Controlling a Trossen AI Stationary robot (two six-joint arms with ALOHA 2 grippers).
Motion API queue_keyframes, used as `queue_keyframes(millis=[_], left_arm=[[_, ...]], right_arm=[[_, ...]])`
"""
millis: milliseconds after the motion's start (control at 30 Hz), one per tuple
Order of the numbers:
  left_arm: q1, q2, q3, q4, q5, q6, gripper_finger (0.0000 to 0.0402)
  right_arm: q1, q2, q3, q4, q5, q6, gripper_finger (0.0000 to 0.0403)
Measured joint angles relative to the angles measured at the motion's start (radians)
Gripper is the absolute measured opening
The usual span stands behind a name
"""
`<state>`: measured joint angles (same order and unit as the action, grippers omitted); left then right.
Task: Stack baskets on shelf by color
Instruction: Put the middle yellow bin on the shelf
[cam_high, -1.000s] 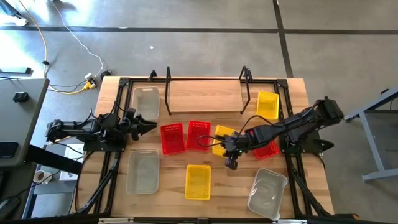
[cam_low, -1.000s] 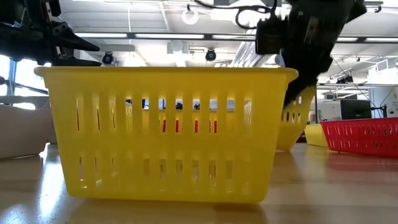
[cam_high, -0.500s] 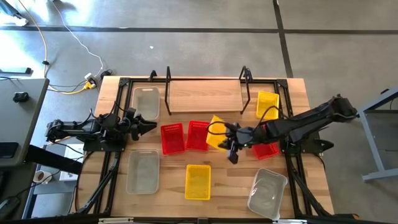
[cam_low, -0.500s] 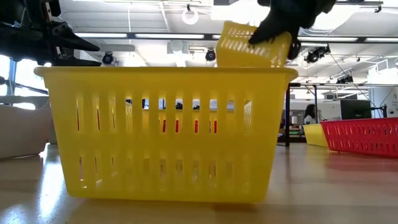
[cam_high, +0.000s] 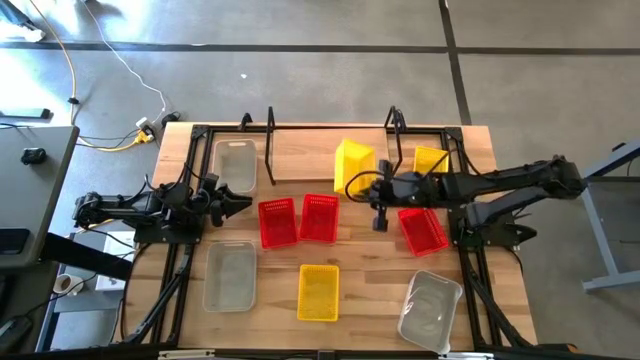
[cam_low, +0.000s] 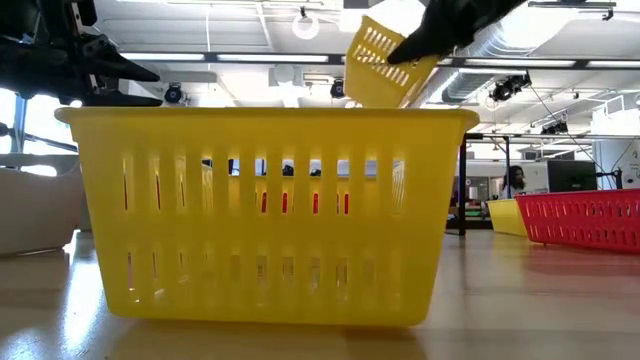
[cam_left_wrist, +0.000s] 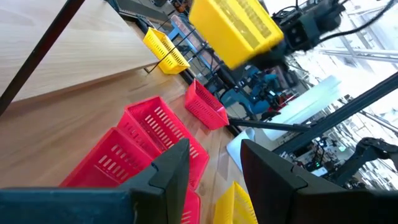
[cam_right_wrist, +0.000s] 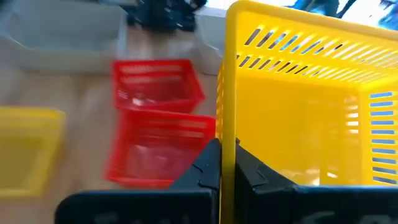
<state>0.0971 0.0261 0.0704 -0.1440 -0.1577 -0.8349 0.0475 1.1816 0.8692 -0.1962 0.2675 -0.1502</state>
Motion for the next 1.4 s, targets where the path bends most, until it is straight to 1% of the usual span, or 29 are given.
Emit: queue_keyframes(millis=[133,233,433,600,733,867,1067,1233,1400], left_arm=[[0.000,0.000,0.000,0.000,0.000,0.000,0.0133],[0.000,0.000,0.000,0.000,-0.001,0.000,0.0133],[0.000,0.000,0.000,0.000,-0.003,0.000,0.0133],[0.000,0.000,0.000,0.000,-0.008,0.000,0.0133],[0.000,0.000,0.000,0.000,-0.011,0.000,0.0133],[0.000,0.000,0.000,0.000,-0.011,0.000,0.0133],[0.000,0.000,0.000,0.000,-0.010,0.000,0.0133],[0.000,0.000,0.000,0.000,-0.010,0.000,0.0133],[0.000,0.000,0.000,0.000,-0.010,0.000,0.0133]], right_arm=[[-0.085,0.000,0.000,-0.027,-0.016,-0.139,0.0000],[-0.151,0.000,0.000,-0.070,-0.039,-0.193,0.0000],[-0.276,0.015,-0.001,-0.191,-0.115,-0.225,0.0000],[-0.348,0.041,-0.001,-0.196,-0.176,-0.244,0.0000],[-0.379,0.081,-0.001,-0.203,-0.192,-0.303,0.0000],[-0.402,0.133,-0.001,-0.219,-0.219,-0.304,0.0000],[-0.408,0.212,-0.001,-0.230,-0.214,-0.303,0.0000],[-0.408,0.251,-0.001,-0.232,-0.146,-0.302,0.0000],[-0.423,0.276,-0.001,-0.232,-0.144,-0.304,0.0000]])
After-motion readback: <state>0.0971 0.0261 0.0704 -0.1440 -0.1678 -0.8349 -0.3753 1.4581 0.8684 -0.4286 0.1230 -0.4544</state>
